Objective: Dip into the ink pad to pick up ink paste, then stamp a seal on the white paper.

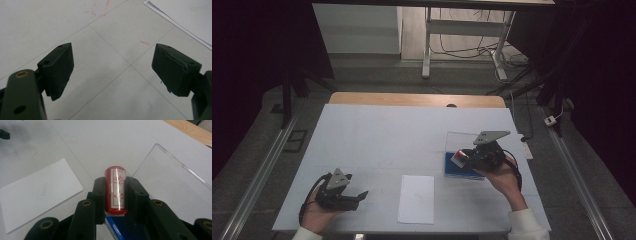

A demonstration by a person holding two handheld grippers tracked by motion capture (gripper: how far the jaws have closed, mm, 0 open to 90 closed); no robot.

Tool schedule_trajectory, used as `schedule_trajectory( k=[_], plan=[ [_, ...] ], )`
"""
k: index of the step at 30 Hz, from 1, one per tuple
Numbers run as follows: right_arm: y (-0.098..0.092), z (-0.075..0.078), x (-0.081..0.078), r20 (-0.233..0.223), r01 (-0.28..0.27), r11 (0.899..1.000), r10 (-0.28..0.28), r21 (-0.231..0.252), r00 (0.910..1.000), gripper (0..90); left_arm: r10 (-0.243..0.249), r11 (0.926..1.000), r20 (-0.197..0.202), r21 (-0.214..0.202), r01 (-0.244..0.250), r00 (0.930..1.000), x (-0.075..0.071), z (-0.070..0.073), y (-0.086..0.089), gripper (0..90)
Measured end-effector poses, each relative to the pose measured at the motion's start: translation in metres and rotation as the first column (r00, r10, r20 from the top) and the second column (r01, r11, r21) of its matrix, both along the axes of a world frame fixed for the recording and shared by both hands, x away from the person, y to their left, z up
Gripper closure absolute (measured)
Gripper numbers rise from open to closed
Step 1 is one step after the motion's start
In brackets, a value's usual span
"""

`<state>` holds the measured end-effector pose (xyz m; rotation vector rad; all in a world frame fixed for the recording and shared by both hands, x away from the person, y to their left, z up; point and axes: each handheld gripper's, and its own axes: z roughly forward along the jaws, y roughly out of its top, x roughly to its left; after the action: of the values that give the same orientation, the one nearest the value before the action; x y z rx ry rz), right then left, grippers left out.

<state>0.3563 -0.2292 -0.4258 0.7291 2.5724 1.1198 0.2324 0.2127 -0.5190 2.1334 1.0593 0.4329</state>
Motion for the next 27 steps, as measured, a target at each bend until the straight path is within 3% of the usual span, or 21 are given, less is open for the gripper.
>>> schedule_trajectory(
  k=[11, 27],
  plan=[
    [0.014, 0.003, -0.007, 0.0, -0.063, 0.998, 0.063, 0.009, 0.998, 69.5, 0.002, 1.0, 0.003, 0.002, -0.002, 1.0, 0.0, 0.0, 0.0, 18.3],
    [0.035, 0.001, -0.018, -0.003, -0.139, 0.99, 0.139, -0.016, 0.9903, 69.5, -0.002, 1.0, 0.002, 0.007, 0.002, 1.0, 0.002, 0.0, -0.001, 18.3]
  ],
)
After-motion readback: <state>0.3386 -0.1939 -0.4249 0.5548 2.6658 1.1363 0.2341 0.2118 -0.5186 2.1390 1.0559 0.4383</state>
